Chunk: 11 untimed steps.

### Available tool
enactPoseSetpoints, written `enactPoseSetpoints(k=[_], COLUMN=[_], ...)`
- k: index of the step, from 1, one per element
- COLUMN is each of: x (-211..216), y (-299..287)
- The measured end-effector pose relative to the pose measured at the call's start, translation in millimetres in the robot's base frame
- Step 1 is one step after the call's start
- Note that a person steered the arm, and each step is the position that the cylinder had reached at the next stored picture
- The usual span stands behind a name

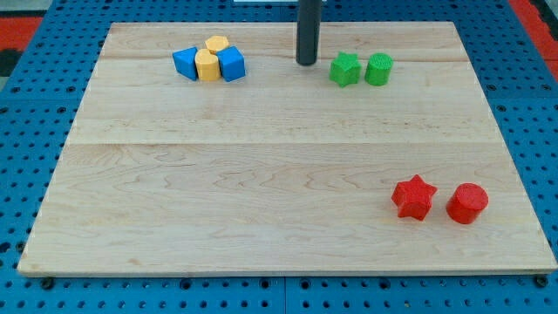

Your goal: Separate the yellow blocks from blue blocks

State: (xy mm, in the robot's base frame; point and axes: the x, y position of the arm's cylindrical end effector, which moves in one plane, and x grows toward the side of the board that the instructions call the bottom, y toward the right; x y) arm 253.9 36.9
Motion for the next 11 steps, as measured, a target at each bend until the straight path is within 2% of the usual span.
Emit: enactPoseSetpoints(k=[1,2,3,4,5,6,7,8,9,10,11], x=[-44.1,-39.8,-31.5,2.4,38.9,58.2,64.1,89.5,112.4,112.4,85.1], y=[-54.7,-138.2,-142.3,-159.0,-141.3,-126.6,-182.7,-169.6,-108.7,-84.0,-101.2])
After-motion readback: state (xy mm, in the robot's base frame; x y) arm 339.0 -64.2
